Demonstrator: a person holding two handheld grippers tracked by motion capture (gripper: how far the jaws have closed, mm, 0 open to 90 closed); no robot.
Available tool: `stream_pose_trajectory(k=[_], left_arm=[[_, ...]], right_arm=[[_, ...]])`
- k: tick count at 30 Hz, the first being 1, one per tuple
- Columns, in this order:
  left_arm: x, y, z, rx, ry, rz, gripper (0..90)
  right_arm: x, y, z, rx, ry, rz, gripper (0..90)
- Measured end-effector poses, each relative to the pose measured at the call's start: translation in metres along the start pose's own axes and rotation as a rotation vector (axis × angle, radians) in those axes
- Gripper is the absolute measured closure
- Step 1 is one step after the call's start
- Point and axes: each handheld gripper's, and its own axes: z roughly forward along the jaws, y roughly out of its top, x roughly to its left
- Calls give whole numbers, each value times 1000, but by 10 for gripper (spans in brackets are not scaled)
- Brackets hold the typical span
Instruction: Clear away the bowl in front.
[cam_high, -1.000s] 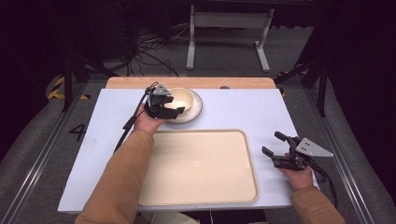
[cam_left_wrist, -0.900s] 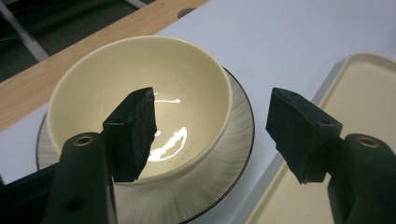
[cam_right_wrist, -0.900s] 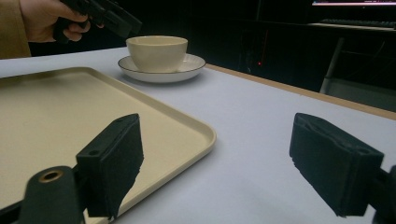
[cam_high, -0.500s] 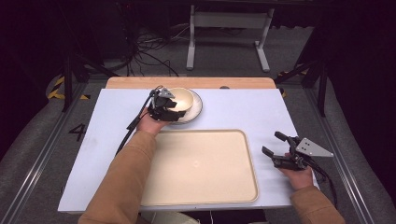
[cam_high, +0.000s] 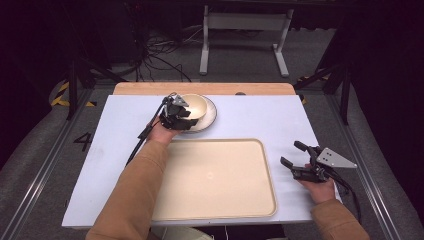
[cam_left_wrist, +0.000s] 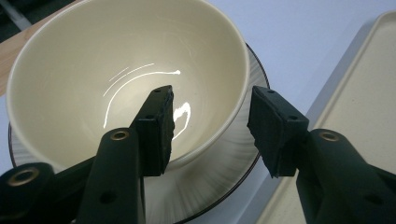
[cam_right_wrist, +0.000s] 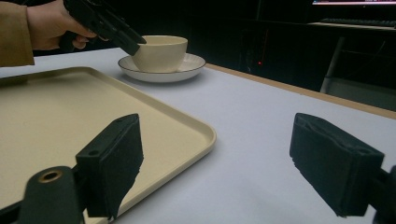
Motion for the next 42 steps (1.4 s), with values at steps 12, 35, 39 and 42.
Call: stream_pose_trajectory(k=[12, 35, 39, 42], left_arm=[[-2, 7, 8, 43, 0, 45, 632], [-5, 23, 19, 149, -37, 127, 779], [-4, 23, 20, 142, -49, 129, 792], [-5, 25, 20, 155, -54, 131, 809]], right_arm=[[0, 0, 0, -1, 5, -2, 172], [0, 0, 0, -4, 6, -1, 169], [-1, 0, 0, -5, 6, 0, 169], [-1, 0, 0, -7, 6, 1, 169]])
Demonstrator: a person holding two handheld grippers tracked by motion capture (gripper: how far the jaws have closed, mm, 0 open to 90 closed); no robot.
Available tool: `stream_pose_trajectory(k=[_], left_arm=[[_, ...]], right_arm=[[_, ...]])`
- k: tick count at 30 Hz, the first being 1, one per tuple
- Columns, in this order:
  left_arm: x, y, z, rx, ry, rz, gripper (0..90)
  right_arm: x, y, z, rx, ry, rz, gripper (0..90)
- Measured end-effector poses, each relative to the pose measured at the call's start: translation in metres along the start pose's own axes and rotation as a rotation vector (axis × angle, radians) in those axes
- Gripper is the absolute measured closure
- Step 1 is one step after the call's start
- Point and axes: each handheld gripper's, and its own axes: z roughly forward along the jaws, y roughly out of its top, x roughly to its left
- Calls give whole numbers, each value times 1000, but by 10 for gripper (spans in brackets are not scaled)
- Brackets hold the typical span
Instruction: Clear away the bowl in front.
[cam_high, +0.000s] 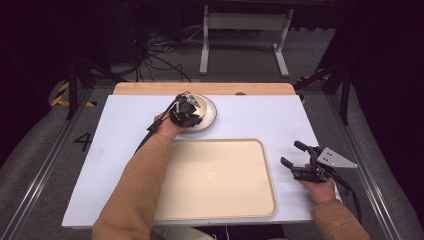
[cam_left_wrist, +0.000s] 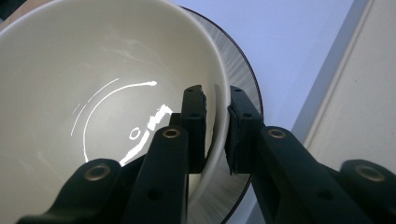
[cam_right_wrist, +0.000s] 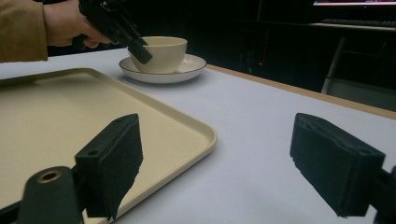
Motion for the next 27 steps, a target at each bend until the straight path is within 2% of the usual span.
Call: stream_pose_trajectory(k=[2, 7, 13, 18, 27], left_arm=[[0, 3, 0, 11, 8, 12, 825], [-1, 5, 1, 22, 15, 10, 827], [-4, 8, -1, 28, 52, 38, 839], [-4, 12, -4, 49, 54, 18, 843], [-4, 14, -10, 48, 36, 3, 845]], right_arm=[[0, 0, 0, -1, -1, 2, 169], [0, 0, 0, -1, 0, 2, 173], [0, 0, 0, -3, -2, 3, 172], [0, 0, 0, -3, 0, 2, 173], [0, 0, 0, -3, 0, 1, 175]])
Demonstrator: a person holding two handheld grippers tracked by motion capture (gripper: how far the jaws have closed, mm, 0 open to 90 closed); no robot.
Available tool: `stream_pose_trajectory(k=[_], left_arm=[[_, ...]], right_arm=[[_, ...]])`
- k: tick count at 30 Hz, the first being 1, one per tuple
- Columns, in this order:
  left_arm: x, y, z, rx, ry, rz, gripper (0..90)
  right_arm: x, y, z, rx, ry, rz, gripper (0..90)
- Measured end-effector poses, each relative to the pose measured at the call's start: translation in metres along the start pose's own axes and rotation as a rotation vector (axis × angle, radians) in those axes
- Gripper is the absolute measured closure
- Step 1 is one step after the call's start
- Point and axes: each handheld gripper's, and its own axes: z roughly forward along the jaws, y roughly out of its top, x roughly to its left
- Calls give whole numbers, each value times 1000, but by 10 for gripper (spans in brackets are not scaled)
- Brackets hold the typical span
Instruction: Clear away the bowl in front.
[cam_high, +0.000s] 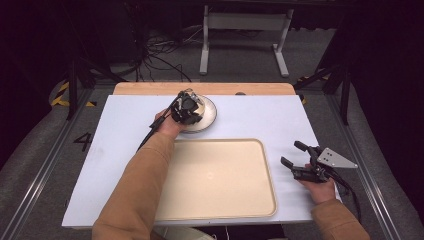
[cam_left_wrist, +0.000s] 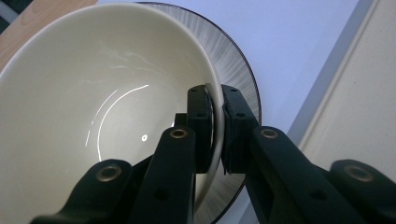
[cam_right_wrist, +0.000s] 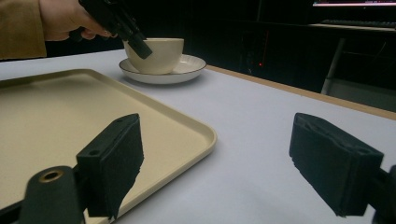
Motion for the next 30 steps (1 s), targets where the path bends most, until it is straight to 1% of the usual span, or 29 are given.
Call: stream_pose_trajectory(k=[3, 4, 5, 6, 7, 11, 12, 16, 18, 19, 20, 21, 22, 23, 25, 28, 30], left_arm=[[-1, 2, -5, -5, -7, 4, 845], [-3, 4, -10, -15, -7, 15, 845], [-3, 4, -10, -15, -7, 15, 845], [-5, 6, -14, -25, -9, 18, 846], [-6, 6, -16, -26, -11, 11, 846], [-8, 9, -22, -9, -9, 15, 847], [-9, 11, -26, -3, -16, 19, 848], [-13, 13, -33, -8, -18, 21, 849], [-14, 15, -36, -8, -18, 26, 850], [-15, 16, -38, -6, -20, 35, 850], [-16, 16, -40, -6, -22, 30, 851], [-16, 16, -41, -10, -20, 32, 851], [-17, 17, -44, -3, -28, 41, 851], [-19, 18, -45, -6, -26, 39, 851], [-20, 19, -49, -4, -31, 52, 852], [-24, 19, -55, -5, -39, 58, 853], [-27, 19, -59, -8, -37, 60, 853]], right_arm=[[0, 0, 0, 0, 0, 0, 175], [0, 0, 0, 0, 0, 0, 175], [0, 0, 0, 1, -1, 1, 175], [0, 0, 0, 0, -1, 0, 175], [0, 0, 0, 0, -1, 0, 175], [0, 0, 0, 1, -1, -1, 175], [0, 0, 0, 2, -2, 1, 175], [0, 0, 0, 2, -2, 1, 175], [0, 0, 0, 2, -2, 0, 175], [0, 0, 0, 2, -2, 0, 175], [0, 0, 0, 2, -2, 1, 175], [0, 0, 0, 2, -2, 1, 175], [0, 0, 0, 1, -1, 1, 175], [0, 0, 0, 2, -2, 0, 175], [0, 0, 0, 2, -2, 0, 175], [0, 0, 0, 1, -1, 0, 175], [0, 0, 0, 2, -2, 0, 174]])
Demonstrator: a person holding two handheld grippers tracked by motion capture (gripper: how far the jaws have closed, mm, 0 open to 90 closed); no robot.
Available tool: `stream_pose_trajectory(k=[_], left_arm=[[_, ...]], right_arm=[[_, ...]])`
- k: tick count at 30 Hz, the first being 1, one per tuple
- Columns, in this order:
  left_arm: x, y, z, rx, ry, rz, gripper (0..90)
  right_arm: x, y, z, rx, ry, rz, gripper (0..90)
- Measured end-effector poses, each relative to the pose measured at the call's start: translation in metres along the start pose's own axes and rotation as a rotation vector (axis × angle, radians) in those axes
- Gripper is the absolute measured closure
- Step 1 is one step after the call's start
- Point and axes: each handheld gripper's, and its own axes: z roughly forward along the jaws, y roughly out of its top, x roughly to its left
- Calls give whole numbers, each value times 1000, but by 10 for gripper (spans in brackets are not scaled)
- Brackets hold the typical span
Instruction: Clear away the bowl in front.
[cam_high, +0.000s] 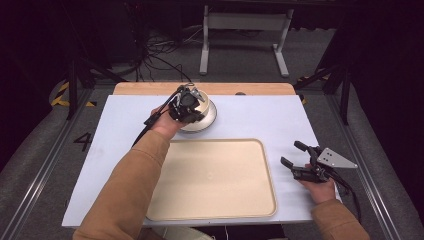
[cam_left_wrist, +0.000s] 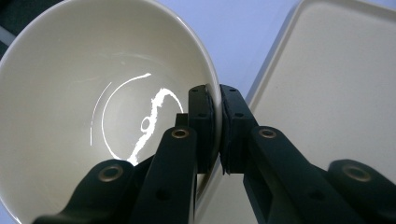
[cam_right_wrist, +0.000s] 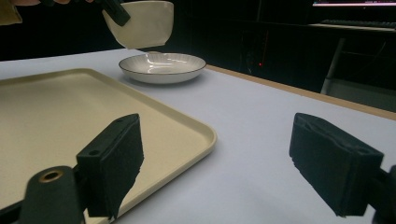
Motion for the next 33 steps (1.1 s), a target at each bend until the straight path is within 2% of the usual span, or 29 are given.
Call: stream_pose_trajectory(k=[3, 5, 10, 16, 20, 33], left_arm=[[-5, -1, -8, -22, -21, 5, 854], [-9, -1, -13, -23, -26, 21, 853], [-19, -2, -23, -33, -46, 31, 854], [-35, -12, -39, -69, -82, 58, 854], [-41, -15, -47, -70, -88, 67, 855], [-65, -20, -61, -63, -123, 145, 855]], right_arm=[[0, 0, 0, 0, 0, 1, 174], [0, 0, 0, 0, 0, 1, 174], [0, 0, 0, 1, -2, 1, 175], [0, 0, 0, -1, 0, 1, 175], [0, 0, 0, 0, -1, -1, 175], [0, 0, 0, 0, -3, 2, 175]])
